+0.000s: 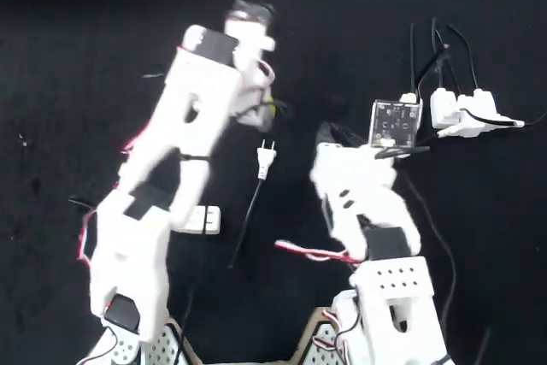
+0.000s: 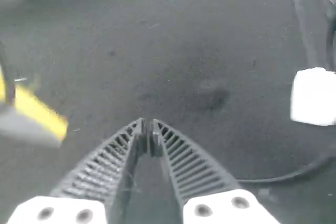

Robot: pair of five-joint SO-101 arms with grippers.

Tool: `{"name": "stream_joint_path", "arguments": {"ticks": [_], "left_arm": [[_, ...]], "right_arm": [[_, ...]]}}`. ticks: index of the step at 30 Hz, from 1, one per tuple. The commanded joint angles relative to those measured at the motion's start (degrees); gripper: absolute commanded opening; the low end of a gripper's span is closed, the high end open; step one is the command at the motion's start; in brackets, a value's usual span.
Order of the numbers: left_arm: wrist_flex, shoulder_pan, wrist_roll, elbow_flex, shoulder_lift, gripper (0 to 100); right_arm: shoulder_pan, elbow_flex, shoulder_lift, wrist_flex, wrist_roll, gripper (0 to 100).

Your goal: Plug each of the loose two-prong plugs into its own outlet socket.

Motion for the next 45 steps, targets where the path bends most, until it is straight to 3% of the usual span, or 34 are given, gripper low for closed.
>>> {"name": "stream_joint_path", "arguments": {"ticks": [1,6,11,20,27,33,39,45], "left_arm": [[1.23,-6.99,-0.79,-4.88,-2.90,22],[1.23,-12.18,-0.79,5.76,-10.37,22],[-0.53,-13.76,-3.96,21.23,-26.11,22],[-18.20,-21.32,-8.53,58.07,-41.32,22],[-33.32,-27.38,-8.18,77.05,-45.71,22],[-47.38,-30.81,-2.55,87.87,-46.42,22],[-53.19,-33.19,-1.32,93.49,-45.89,22],[-60.13,-33.19,1.49,97.89,-46.33,22]], "right_arm": [[-5.80,0.40,-1.27,-0.18,1.32,1.5],[-8.35,-0.13,1.45,-0.18,3.78,1.5],[-8.35,-4.62,10.24,-0.26,3.52,1.5],[-14.59,-13.76,30.73,-0.18,3.78,1.6],[-15.03,-19.65,41.80,0.18,0.62,1.6],[-15.03,-22.99,47.78,0.26,-2.73,2.0],[-17.41,-24.40,50.07,0.35,-2.73,18.9],[-20.84,-25.10,50.59,-0.09,-2.73,18.0]]}}
